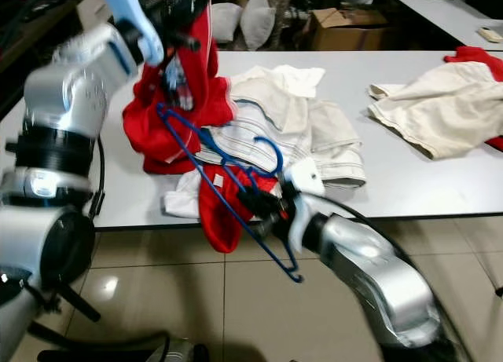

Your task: Hang hanger

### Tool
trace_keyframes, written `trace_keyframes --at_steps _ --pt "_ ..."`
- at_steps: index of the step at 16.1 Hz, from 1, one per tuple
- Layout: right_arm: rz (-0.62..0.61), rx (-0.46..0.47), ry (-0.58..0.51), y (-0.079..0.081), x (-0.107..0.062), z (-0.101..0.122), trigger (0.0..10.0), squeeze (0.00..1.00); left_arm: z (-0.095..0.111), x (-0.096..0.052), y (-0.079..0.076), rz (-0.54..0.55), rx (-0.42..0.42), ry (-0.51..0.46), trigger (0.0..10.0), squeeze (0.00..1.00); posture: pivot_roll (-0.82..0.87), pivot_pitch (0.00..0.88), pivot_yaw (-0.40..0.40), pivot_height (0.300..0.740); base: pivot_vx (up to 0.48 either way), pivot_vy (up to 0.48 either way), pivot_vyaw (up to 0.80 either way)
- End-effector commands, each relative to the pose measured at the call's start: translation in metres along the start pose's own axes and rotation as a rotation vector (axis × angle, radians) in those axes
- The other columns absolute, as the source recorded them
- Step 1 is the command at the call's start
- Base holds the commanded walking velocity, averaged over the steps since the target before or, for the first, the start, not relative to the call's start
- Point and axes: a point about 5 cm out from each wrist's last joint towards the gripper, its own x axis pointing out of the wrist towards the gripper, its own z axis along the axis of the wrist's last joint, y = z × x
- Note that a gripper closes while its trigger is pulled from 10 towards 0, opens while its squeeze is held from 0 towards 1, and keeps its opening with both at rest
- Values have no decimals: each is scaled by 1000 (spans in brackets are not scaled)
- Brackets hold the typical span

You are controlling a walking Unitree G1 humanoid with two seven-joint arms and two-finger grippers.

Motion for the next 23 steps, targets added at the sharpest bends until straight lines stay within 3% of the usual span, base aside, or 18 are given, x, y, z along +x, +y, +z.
trace_keyframes --at_steps 1,5,9,10,11,12,13,14,15,16,17,18,20,23 --pt "-43 39 -5 -5 2 2 10000 0 10 -1 -5 -2 30 -24 0 0 2 0 33 740 0 0 0" --pt "-54 201 -88 -4 7 12 10000 0 13 -10 -4 41 88 -20 0 0 10 0 19 740 0 0 0" --pt "-111 314 -21 -14 8 1 10000 0 20 -6 -18 -21 47 -53 0 0 -1 0 33 740 0 0 0" --pt "-184 305 17 -30 8 -2 10000 0 24 -3 -21 -34 46 -68 0 0 -6 0 38 740 0 0 0" --pt "-323 274 13 -58 5 5 10000 0 29 -1 -20 -23 65 -87 0 0 -7 0 39 740 0 0 0" --pt "-574 178 -21 -101 -8 25 10000 0 40 0 -14 12 91 -136 0 0 -10 0 40 740 0 0 0" --pt "-698 128 -70 -121 -18 41 10000 0 47 0 -11 30 95 -163 0 0 -8 0 37 740 0 0 0" --pt "-852 64 -156 -140 -34 65 10000 0 56 -1 -8 53 99 -196 0 0 -8 0 37 740 0 0 0" --pt "-930 -61 -339 -150 -53 111 10000 0 69 -5 -2 94 124 -251 0 0 -4 0 30 740 0 0 0" --pt "-895 -131 -513 -146 -65 152 10000 0 80 -12 4 133 142 -302 0 0 -6 0 22 740 0 0 0" --pt "-857 -162 -537 -141 -65 161 10000 0 82 -15 6 143 140 -314 0 0 -4 0 16 740 0 0 0" --pt "-763 -193 -500 -135 -56 157 10000 0 78 -19 7 149 144 -310 0 0 -3 0 12 740 0 0 0" --pt "-717 -192 -409 -127 -39 122 10000 0 55 -23 0 129 118 -252 0 0 2 0 12 740 0 0 0" --pt "-707 -103 -363 -115 -38 90 10000 0 23 -30 -15 109 69 -166 0 0 -5 0 26 740 0 0 0"
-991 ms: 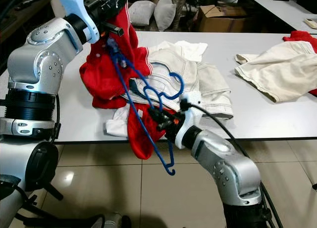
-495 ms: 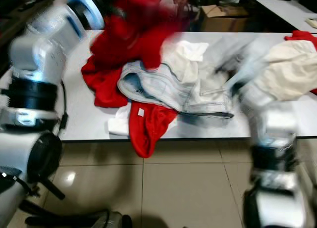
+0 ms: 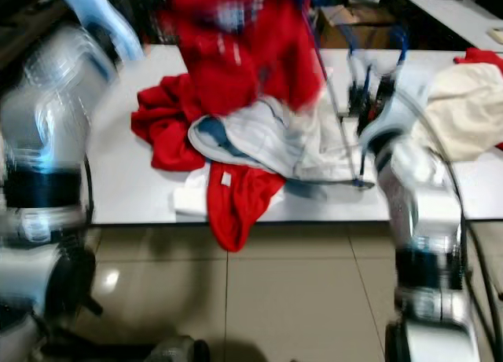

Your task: Hang hanger

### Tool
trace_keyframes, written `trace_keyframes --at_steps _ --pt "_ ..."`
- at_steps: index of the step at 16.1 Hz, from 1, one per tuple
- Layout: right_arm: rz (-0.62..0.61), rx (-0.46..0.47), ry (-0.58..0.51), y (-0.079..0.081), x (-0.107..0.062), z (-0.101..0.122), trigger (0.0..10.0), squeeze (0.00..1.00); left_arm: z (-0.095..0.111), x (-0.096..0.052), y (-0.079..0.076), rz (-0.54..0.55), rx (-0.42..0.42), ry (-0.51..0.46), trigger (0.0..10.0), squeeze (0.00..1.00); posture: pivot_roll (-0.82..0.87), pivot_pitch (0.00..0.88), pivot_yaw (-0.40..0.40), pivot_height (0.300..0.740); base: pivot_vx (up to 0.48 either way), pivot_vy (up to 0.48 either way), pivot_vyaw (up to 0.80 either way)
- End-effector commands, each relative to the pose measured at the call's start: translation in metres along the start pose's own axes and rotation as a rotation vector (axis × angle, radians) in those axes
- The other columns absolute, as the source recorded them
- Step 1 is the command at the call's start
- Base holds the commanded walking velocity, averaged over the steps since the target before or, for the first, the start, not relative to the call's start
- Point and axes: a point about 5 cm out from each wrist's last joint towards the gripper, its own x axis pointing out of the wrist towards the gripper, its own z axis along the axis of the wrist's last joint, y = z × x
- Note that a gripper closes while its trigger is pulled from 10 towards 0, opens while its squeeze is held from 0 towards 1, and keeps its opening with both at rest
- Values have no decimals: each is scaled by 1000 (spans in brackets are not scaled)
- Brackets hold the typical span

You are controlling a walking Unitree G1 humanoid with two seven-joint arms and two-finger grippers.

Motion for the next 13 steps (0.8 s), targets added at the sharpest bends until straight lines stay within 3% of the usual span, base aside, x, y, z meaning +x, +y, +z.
trace_keyframes --at_steps 1,3,6,7,8,9,10,11,12,13 --pt "-24 32 -9 0 -8 3 10000 0 -4 -4 -11 -13 32 23 0 0 -10 0 30 740 0 0 0" --pt "-7 135 118 15 -31 -34 10000 0 -48 -24 -27 -10 41 153 0 0 -10 0 33 740 0 0 0" --pt "-8 233 230 23 -50 -55 10000 0 -61 -32 -34 -2 41 222 0 0 -18 0 34 740 0 0 0" --pt "3 215 250 24 -56 -58 10000 0 -63 -33 -29 18 72 248 10000 0 -21 0 37 740 0 0 0" --pt "11 206 261 25 -60 -58 10000 0 -63 -36 -27 -16 89 255 10000 0 -21 0 37 740 0 0 0" --pt "21 202 263 25 -62 -57 10000 0 -64 -39 -27 -72 114 279 10000 1000 -23 0 39 740 0 0 0" --pt "51 193 274 26 -64 -56 10000 0 -68 -44 -23 -116 194 308 10000 1000 -25 0 40 740 0 0 0" --pt "73 186 276 28 -64 -55 10000 0 -73 -48 -17 -125 188 341 10000 1000 -24 0 40 740 0 0 0" --pt "84 187 278 29 -64 -54 10000 0 -76 -49 -12 -90 172 352 10000 1000 -24 0 37 740 0 0 0" --pt "106 186 277 33 -64 -52 10000 0 -82 -51 -2 -17 85 374 10000 1000 -24 0 35 740 0 0 0"
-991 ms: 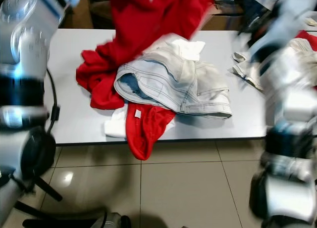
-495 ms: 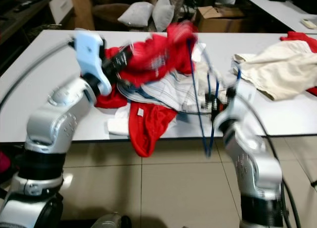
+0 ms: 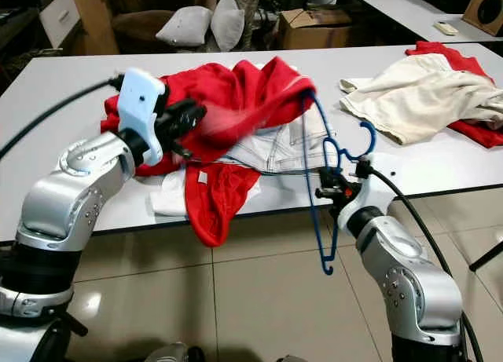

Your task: Hang hanger

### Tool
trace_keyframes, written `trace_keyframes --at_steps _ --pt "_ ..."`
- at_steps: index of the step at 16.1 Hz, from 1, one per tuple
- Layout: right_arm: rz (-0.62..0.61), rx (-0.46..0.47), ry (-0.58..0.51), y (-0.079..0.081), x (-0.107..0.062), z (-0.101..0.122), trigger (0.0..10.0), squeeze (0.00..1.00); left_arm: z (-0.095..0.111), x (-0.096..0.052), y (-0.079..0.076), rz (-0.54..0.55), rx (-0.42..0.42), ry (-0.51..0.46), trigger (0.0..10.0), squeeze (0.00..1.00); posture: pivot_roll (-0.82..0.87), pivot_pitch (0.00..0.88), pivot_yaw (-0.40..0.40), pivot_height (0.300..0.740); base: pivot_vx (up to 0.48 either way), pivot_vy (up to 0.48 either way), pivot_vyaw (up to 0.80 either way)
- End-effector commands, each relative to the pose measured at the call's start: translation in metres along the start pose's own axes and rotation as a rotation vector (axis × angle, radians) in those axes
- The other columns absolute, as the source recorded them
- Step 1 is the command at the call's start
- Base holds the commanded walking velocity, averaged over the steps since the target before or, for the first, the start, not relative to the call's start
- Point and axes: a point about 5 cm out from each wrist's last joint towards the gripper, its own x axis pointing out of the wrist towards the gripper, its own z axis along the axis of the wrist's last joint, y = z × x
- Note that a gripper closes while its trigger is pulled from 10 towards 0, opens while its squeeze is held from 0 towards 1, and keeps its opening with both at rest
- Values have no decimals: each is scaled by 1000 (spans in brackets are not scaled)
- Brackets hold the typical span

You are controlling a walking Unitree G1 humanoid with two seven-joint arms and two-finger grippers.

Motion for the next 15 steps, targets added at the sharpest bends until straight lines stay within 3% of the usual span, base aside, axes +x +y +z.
trace_keyframes --at_steps 1,3,4,5,6,7,8,9,10,11,14,15 --pt "41 -12 -7 8 0 5 10000 0 -3 -2 9 52 -102 -2 10000 1000 -25 0 33 740 0 0 0" --pt "62 -14 -3 12 1 5 10000 0 3 -4 7 43 -117 -44 10000 1000 -23 0 29 740 0 0 0" --pt "83 -16 0 14 1 5 10000 0 16 -3 3 10 -26 -122 10000 1000 -22 0 23 740 0 0 0" --pt "94 -20 7 15 0 5 10000 0 22 -1 -10 -86 139 -145 10000 1000 -22 0 21 740 0 0 0" --pt "96 -19 10 15 0 4 10000 0 22 0 -17 -137 194 -144 10000 1000 -22 0 21 740 0 0 0" --pt "99 -18 15 15 0 4 10000 0 17 1 -32 -258 243 -123 10000 16 -22 0 21 740 0 0 0" --pt "106 -4 14 14 -1 4 10000 0 4 5 -44 -309 286 -66 10000 0 -28 0 19 740 0 0 0" --pt "113 21 2 12 -2 6 10000 0 -10 14 -49 -284 341 -10 10000 0 -28 0 19 740 0 0 0" --pt "122 36 -7 10 -3 8 10000 0 -19 22 -50 -243 331 19 10000 0 -42 0 23 740 0 0 0" --pt "126 47 -14 6 -6 9 10000 0 -27 27 -50 -222 348 40 10000 1000 -53 0 28 740 0 0 0" --pt "188 48 -2 -6 -17 8 10000 0 -46 35 -51 -175 389 98 10000 1000 -75 0 38 740 0 0 0" --pt "193 33 28 -20 -23 2 10000 0 -53 42 -57 -164 390 106 10000 0 -78 0 37 740 0 0 0"
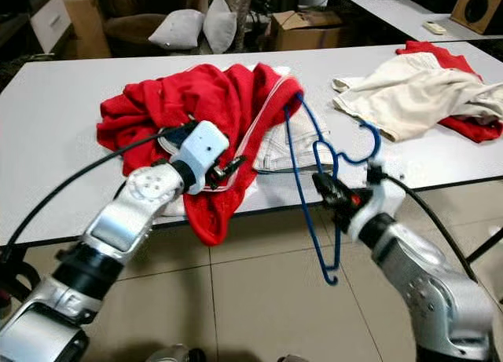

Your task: Hang hanger

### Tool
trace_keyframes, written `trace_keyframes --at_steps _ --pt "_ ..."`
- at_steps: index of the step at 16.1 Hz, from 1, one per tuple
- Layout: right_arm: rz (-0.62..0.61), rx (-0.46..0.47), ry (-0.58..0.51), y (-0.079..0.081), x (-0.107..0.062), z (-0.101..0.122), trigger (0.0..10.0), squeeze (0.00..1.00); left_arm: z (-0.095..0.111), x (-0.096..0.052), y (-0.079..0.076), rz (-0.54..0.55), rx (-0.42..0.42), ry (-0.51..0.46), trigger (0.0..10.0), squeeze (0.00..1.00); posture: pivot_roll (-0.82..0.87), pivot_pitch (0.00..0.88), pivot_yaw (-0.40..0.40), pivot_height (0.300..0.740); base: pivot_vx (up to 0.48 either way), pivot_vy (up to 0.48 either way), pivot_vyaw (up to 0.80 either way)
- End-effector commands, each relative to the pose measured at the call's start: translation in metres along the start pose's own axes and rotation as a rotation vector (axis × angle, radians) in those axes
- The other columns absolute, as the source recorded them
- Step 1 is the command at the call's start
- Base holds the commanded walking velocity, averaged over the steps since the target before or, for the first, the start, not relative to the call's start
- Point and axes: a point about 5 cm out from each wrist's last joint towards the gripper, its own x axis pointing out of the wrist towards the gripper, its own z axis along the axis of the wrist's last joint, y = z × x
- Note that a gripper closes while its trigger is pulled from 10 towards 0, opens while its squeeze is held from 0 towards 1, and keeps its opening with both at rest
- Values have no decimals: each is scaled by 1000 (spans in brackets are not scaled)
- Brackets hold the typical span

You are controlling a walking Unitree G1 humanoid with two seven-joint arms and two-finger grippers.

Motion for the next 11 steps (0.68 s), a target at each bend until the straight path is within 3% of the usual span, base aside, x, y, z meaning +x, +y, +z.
trace_keyframes --at_steps 1,5,7,11 --pt "13 8 7 -12 -9 -2 10000 0 3 9 -7 3 21 -19 10000 0 -90 0 34 740 0 0 0" --pt "-22 -5 70 -30 -18 -14 10000 0 10 27 -20 -2 9 -83 10000 0 -98 0 27 740 0 0 0" --pt "-74 -7 53 -38 -17 -13 10000 0 21 28 -33 -125 -36 -175 10000 0 -101 0 36 740 0 0 0" --pt "-62 -7 34 -38 -14 -12 10000 0 17 25 -30 -158 -49 -185 10000 0 -102 0 43 740 0 0 0"
